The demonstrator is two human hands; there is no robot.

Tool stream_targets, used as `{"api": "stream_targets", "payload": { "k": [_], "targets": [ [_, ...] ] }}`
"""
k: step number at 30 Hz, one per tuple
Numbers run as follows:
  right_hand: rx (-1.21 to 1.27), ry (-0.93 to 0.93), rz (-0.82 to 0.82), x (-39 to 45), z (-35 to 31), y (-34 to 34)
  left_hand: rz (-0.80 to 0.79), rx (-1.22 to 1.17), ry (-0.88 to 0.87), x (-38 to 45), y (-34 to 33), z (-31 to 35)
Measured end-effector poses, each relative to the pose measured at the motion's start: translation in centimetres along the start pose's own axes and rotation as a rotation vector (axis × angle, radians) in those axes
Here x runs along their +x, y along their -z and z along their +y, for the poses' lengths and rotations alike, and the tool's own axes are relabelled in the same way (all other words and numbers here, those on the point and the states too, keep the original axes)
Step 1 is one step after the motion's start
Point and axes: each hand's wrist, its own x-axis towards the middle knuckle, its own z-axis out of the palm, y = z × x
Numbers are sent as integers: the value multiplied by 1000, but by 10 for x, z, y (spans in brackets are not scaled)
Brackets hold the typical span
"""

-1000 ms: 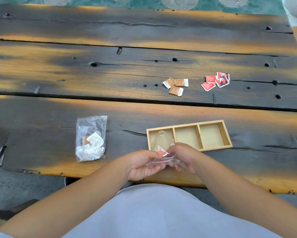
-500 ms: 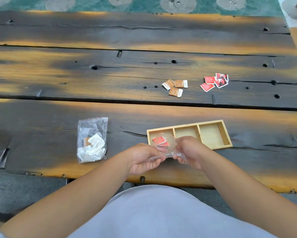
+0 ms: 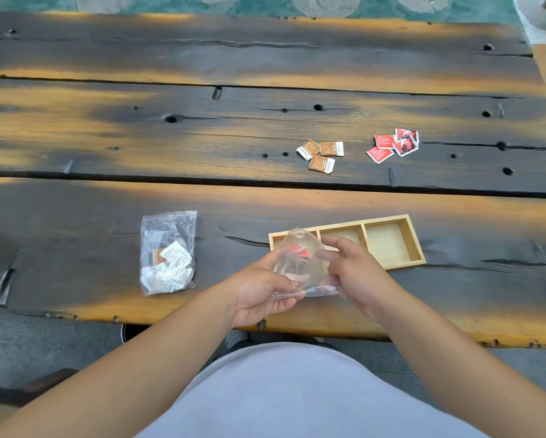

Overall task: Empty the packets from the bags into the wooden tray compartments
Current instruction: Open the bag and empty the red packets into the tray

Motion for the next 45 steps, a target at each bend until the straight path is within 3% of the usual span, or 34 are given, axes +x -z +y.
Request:
{"api": "stream_targets", "payload": {
  "k": [11,19,24,31,35,39,45],
  "targets": [
    [85,18,6,-4,-1,-3,-36,6,-32,-1,9,-9],
    [91,47,-50,-16,0,0,27,-270,-5,17,11,-11],
    [140,80,-136,-27,12,-4,55,-277,34,26,13,-2],
    [32,-28,15,-36,32,-14,109,-262,-77,22,28,18],
    [10,-8,72,-41,43,-20,61,-265,-159,25,39,28],
    [27,10,167,-48,58,-22,115,-150,-215,27,41,37],
    [233,56,248,-57,85,7,158,-22,-237,44,17,43]
  ]
}}
